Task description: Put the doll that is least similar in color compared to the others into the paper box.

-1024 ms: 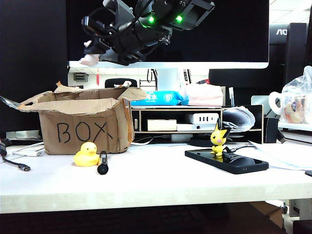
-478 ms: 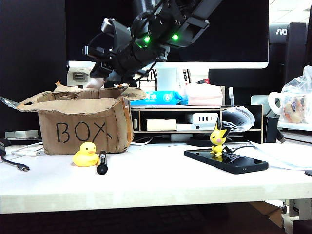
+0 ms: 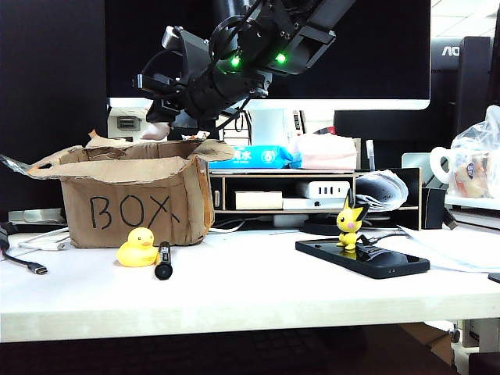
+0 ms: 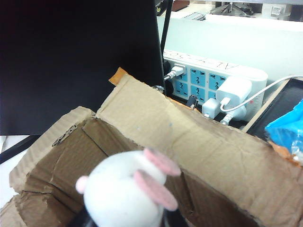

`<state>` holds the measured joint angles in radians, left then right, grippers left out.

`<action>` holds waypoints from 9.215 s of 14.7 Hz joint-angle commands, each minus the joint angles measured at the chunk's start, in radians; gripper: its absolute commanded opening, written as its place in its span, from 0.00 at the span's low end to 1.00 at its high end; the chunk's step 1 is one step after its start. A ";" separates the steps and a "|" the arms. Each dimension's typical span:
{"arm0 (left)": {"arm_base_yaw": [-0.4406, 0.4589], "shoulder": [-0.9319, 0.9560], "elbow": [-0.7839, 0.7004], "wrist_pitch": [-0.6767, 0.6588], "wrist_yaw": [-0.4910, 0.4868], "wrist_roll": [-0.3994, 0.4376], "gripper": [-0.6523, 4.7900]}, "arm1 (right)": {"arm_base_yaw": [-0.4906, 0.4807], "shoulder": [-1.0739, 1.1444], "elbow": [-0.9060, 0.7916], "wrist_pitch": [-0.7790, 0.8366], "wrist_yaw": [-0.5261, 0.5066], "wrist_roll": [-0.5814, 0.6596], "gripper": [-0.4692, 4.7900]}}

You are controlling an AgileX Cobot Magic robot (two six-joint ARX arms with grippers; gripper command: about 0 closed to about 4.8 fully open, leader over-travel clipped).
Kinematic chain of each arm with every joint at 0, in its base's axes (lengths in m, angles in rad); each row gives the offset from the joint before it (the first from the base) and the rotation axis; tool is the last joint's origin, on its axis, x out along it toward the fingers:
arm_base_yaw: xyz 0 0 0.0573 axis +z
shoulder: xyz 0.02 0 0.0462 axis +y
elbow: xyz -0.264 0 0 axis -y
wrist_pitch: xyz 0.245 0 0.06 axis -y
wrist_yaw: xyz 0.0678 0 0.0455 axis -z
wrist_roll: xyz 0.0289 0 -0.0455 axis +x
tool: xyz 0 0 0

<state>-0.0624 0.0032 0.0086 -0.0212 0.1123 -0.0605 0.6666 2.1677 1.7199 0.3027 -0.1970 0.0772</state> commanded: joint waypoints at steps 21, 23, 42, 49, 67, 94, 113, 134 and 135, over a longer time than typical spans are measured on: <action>0.000 0.000 0.001 0.005 0.004 0.000 0.11 | 0.019 -0.259 0.000 -0.690 -0.001 -0.217 0.08; -0.001 0.000 0.001 0.004 0.004 0.000 0.11 | 0.027 -0.306 -0.030 -0.808 -0.014 -0.259 0.08; 0.076 0.000 0.001 0.000 0.003 0.000 0.11 | 0.024 -1.722 -1.083 -0.681 0.180 0.009 0.08; 0.116 0.000 0.001 0.000 0.004 0.000 0.11 | 0.026 -1.984 -1.083 -0.763 0.172 0.009 0.08; 0.116 0.000 0.001 0.000 0.003 0.000 0.11 | -0.137 -2.163 -1.102 -0.830 0.172 0.008 0.08; 0.116 0.000 0.001 0.000 0.004 0.000 0.11 | -0.635 -2.164 -1.629 -0.787 0.173 0.008 0.08; 0.116 0.000 0.001 0.000 0.004 0.000 0.11 | -0.634 -2.164 -1.640 -0.752 0.168 0.009 0.08; 0.114 0.000 0.001 0.000 0.004 0.000 0.11 | -0.635 -2.164 -1.715 -0.333 0.176 0.000 0.08; 0.114 0.000 0.001 0.000 0.004 0.000 0.11 | -0.635 -2.164 -1.715 -0.333 0.176 0.001 0.08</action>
<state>0.0532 0.0032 0.0086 -0.0299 0.1154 -0.0605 0.0319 0.0032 0.0113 -0.0433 -0.0227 0.0792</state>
